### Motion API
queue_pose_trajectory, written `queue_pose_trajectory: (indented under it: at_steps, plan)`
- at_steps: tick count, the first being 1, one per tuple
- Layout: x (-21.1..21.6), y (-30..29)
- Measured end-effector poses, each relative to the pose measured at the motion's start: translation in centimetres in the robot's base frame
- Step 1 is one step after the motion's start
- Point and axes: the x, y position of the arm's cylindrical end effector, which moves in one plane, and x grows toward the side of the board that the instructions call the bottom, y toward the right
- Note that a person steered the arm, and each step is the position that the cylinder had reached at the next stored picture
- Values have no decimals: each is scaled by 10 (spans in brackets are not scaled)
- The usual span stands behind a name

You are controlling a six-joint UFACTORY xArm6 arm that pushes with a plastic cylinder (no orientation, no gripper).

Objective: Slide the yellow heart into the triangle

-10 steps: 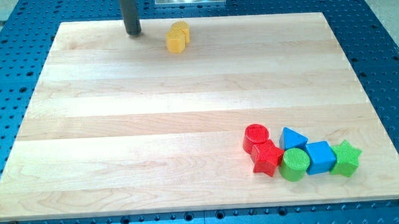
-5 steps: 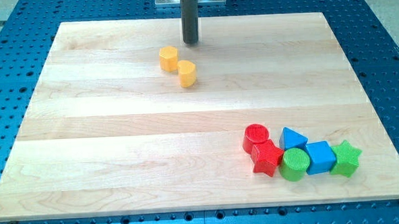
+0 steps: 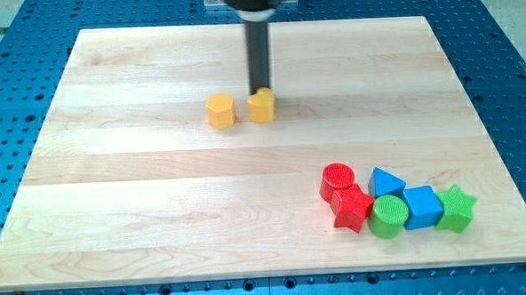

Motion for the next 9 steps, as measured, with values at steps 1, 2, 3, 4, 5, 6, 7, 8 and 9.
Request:
queue_pose_trajectory:
  at_steps: [1,2,3,4,5,6,7,8,9]
  plan:
    - [59,45]
    - [-14,44]
    - [-25,-5]
    - [24,-12]
    - [26,-32]
    - [60,10]
    - [69,74]
    - [86,80]
    - [96,91]
